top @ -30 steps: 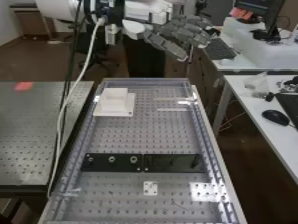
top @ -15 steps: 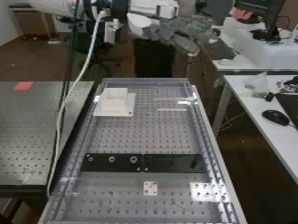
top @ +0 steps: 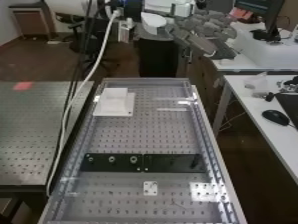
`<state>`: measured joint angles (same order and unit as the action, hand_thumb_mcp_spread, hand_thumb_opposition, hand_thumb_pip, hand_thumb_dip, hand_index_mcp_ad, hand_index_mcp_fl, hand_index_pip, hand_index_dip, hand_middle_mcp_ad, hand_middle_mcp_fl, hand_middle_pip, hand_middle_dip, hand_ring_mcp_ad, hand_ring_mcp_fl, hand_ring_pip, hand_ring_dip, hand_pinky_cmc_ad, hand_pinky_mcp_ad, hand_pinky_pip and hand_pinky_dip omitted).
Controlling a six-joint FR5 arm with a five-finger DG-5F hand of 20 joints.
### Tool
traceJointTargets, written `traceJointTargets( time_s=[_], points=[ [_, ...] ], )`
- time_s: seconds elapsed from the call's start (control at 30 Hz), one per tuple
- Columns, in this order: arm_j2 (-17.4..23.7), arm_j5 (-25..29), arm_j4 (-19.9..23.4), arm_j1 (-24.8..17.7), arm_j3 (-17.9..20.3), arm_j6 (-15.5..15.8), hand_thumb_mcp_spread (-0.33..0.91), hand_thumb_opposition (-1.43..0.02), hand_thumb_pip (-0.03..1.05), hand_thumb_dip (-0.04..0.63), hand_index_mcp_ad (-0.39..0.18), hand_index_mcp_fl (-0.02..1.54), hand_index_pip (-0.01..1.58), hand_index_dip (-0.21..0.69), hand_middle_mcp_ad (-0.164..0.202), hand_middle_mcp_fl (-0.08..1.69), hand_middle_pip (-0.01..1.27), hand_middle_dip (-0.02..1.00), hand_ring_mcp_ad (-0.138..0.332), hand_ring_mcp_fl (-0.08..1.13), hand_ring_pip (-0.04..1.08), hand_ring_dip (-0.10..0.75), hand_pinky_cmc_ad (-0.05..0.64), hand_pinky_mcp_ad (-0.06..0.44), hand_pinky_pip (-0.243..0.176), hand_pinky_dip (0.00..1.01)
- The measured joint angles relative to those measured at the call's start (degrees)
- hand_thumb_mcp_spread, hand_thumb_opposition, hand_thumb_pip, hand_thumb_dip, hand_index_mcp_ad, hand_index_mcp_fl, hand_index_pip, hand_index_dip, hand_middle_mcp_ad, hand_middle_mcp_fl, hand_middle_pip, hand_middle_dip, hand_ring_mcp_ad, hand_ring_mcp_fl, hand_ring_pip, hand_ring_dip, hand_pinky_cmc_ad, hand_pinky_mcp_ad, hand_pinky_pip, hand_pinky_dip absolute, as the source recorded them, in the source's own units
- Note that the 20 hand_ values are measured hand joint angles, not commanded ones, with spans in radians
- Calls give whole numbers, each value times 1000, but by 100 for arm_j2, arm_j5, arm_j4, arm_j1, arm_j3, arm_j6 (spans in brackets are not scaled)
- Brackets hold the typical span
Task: Grab the chopstick and place it in the clear container
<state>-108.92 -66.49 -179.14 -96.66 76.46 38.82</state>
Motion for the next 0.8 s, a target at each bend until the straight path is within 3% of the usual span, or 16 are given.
traceJointTargets(
  time_s=[0.2,0.63,0.8],
  points=[
    [-146,96,-61,-39,-201,-91,134,-665,304,-2,-140,12,61,119,68,33,126,150,145,5,75,33,515,342,-168,145],
    [-202,-162,-2,-63,-218,-235,143,-665,300,-2,-143,12,61,119,66,33,126,147,148,5,75,33,515,342,-168,145],
    [-192,11,95,-81,-179,-261,147,-682,307,-2,-112,17,65,108,73,26,126,147,152,12,75,33,511,330,-168,145]
  ],
)
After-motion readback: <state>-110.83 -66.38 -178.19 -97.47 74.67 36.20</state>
